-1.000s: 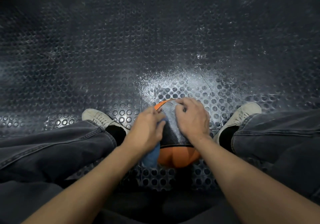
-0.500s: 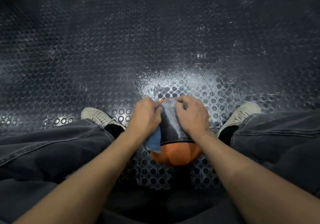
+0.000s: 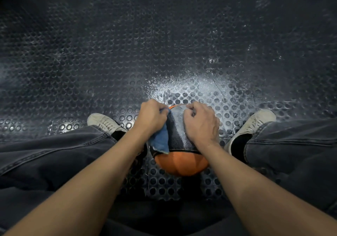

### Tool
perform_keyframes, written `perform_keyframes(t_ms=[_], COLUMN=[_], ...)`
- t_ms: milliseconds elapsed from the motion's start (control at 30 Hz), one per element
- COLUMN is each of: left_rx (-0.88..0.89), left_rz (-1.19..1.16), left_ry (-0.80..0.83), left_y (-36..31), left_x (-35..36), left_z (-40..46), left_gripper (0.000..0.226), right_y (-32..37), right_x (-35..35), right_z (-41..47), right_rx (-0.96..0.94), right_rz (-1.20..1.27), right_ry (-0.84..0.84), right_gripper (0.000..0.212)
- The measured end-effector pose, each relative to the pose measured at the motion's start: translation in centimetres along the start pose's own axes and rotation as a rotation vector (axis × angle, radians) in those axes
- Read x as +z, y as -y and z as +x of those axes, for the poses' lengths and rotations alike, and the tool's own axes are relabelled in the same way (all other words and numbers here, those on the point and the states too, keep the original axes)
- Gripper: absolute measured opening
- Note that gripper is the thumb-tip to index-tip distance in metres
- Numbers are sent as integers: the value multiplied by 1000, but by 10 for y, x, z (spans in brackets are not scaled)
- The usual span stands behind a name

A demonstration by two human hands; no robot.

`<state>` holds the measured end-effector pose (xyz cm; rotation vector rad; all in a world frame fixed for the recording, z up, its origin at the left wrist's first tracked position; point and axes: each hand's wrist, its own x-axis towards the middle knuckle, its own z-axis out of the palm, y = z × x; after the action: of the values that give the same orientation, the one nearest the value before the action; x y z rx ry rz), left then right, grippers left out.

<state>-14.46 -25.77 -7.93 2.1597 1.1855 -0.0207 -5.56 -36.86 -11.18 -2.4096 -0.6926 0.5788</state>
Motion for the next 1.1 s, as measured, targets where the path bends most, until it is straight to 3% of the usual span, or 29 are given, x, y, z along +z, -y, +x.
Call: perform_keyframes(t_ms=[167, 233, 367, 567, 733, 833, 967, 1033, 1100], left_rx=[229, 166, 6, 366, 102, 178, 390, 345, 201], left_rz=[50, 59, 10, 81, 99, 88, 63, 40, 38], left_ry=[6, -22, -3, 29, -12, -3, 95, 82, -32], left_y=[-7, -2, 1, 1, 9, 1, 4, 11, 21], left_x=[5, 7, 2, 8, 3, 4, 3, -3, -13], left_z=[-52, -32, 11, -60, 5, -17, -65, -47, -23], left_gripper=[18, 19, 20, 14, 22, 20, 17, 16, 18], right_y=[-12, -12, -5, -12, -6, -6, -11, -11, -8], right_x=[-6, -6, 0, -5, -2, -1, -8, -8, -5], right_z=[8, 9, 3, 10, 6, 8, 14, 15, 16], right_rx=[6, -17, 13, 14, -13, 38, 20, -4, -9], right_rz=[36, 29, 17, 33, 23, 27, 40, 29, 36], right_ry=[57, 92, 9, 41, 64, 6, 69, 84, 74], right_gripper=[21, 20, 15, 17, 18, 18, 18, 20, 20])
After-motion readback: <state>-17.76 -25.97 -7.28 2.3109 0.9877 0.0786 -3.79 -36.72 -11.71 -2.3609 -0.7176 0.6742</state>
